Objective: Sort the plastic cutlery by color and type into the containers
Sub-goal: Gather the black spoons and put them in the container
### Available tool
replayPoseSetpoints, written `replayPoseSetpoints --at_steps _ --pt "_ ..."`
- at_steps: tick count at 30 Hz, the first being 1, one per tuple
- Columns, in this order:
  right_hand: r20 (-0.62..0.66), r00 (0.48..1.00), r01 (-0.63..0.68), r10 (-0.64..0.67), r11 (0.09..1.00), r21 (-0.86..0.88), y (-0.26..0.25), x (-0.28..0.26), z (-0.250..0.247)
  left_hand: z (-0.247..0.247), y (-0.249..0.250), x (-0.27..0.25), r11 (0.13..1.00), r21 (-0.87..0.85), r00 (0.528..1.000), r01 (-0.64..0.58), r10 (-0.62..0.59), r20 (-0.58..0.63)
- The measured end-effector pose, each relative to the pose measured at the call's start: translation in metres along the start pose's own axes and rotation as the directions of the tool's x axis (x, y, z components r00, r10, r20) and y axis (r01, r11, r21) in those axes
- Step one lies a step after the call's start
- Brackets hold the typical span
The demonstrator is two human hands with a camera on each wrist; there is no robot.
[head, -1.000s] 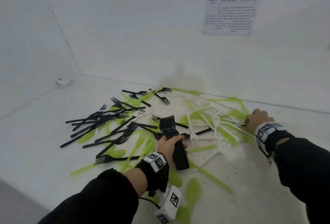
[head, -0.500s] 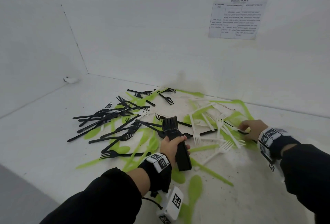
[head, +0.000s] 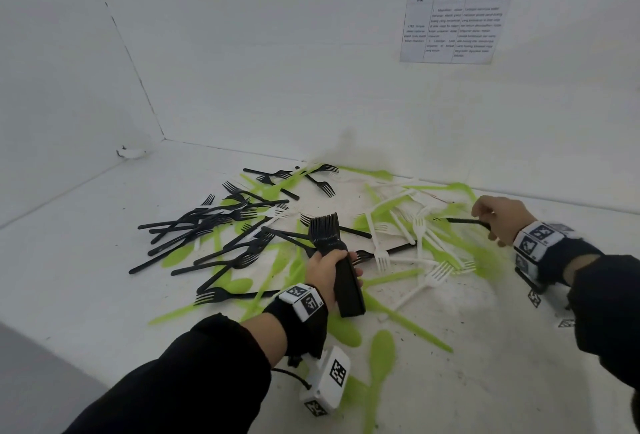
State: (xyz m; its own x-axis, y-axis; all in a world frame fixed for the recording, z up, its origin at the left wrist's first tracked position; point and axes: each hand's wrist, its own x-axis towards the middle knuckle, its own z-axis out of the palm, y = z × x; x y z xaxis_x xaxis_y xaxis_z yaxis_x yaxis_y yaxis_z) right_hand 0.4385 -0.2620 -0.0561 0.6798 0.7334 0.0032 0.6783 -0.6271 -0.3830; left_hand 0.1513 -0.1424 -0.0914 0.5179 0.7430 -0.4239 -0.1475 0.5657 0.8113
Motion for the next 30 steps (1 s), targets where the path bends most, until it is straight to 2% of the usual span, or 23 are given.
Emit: replayPoseSetpoints --at_steps 3,7,10,12,15,20,21,27,30 --pt "-0.090 0.996 0.022 -0.008 0.987 0.158 -0.016 -0.005 -0.010 -0.007 0.007 0.002 1.000 -0.007 0.999 -0.024 0.024 -0.028" --pt "-0.143 0.989 0.086 -0.038 0.934 0.347 -0.051 -0.010 -0.016 -0.017 0.015 0.002 0.999 -0.013 0.998 -0.042 0.042 -0.056" --pt "-0.101 0.992 0.127 -0.082 0.769 0.627 -0.084 -0.016 -0.009 -0.023 0.020 -0.001 0.999 0.001 0.997 -0.054 0.054 -0.057" --pt "-0.043 0.992 0.112 -0.120 0.659 0.743 -0.109 -0.022 -0.003 -0.027 0.023 -0.004 0.998 0.001 0.996 -0.061 0.060 -0.062" --pt "0.042 0.982 0.061 -0.183 0.522 0.851 -0.143 -0.033 0.004 -0.034 0.025 -0.007 0.998 -0.006 0.995 -0.066 0.065 -0.078" --pt "0.186 0.947 -0.085 -0.261 0.356 0.931 -0.190 -0.042 0.015 -0.047 0.036 -0.010 0.998 -0.027 0.995 -0.058 0.056 -0.087" --pt "0.198 0.946 -0.098 -0.256 0.356 0.929 -0.199 -0.044 0.018 -0.049 0.038 -0.010 0.998 -0.021 0.995 -0.060 0.058 -0.081" --pt "0.246 0.951 -0.125 -0.185 0.499 0.858 -0.238 -0.060 0.060 -0.053 0.046 -0.008 1.000 0.013 1.000 -0.012 0.012 0.011" --pt "0.218 0.967 -0.097 -0.130 0.602 0.793 -0.250 -0.060 0.080 -0.053 0.047 -0.009 0.999 0.029 0.996 0.026 -0.029 0.086"
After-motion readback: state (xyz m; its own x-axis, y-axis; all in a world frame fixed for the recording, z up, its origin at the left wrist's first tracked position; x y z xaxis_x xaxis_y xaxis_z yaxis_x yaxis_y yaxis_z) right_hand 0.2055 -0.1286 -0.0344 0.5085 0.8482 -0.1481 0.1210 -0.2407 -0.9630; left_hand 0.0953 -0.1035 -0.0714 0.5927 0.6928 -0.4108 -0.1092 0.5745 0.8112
